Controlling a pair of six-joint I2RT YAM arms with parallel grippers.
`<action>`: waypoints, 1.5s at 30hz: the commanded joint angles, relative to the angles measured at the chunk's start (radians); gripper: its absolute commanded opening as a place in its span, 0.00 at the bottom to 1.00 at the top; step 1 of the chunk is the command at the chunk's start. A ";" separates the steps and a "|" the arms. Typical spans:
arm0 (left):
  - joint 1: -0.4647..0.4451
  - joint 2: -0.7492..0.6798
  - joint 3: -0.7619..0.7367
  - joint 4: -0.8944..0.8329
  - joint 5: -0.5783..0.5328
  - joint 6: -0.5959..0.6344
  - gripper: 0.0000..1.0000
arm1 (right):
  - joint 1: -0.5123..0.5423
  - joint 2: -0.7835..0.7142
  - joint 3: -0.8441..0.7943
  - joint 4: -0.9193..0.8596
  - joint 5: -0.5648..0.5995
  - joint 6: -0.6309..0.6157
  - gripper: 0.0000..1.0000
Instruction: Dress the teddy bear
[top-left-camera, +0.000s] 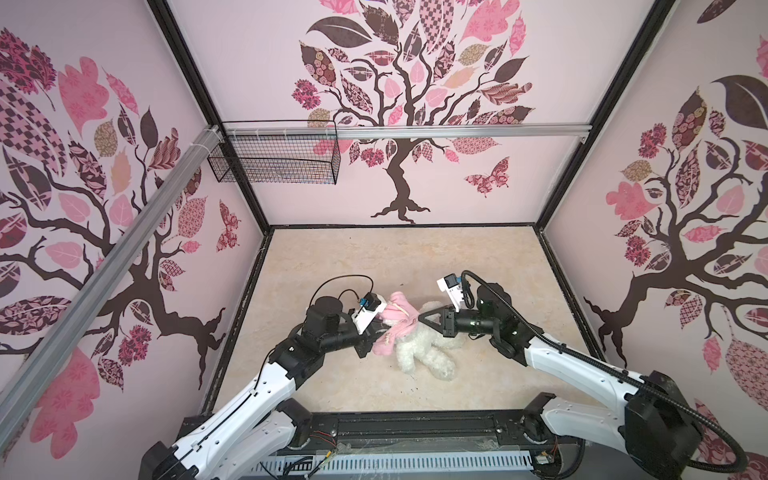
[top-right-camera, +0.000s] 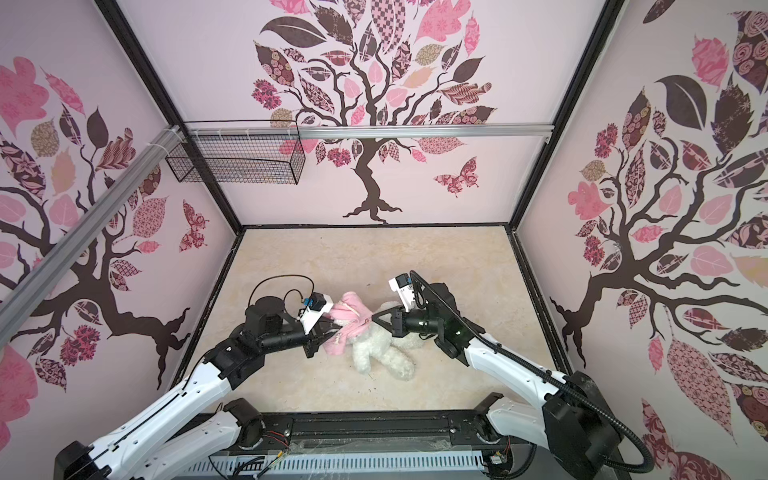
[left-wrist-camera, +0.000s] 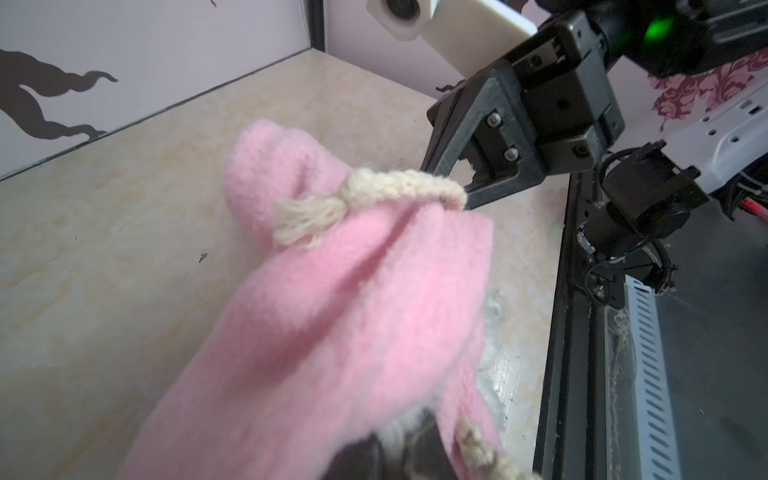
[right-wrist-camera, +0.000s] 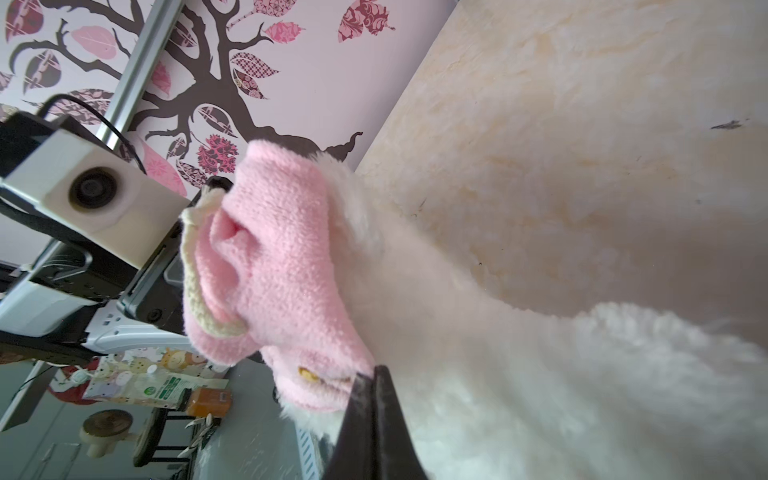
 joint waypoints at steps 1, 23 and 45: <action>0.023 -0.092 -0.051 0.184 0.019 -0.077 0.00 | -0.053 0.032 -0.041 -0.021 0.087 0.059 0.00; -0.039 -0.053 -0.060 0.117 0.025 0.117 0.00 | 0.092 -0.099 -0.002 0.178 -0.128 -0.105 0.39; -0.036 -0.004 -0.082 0.214 0.111 0.455 0.00 | 0.091 -0.103 0.078 -0.047 -0.045 -0.031 0.13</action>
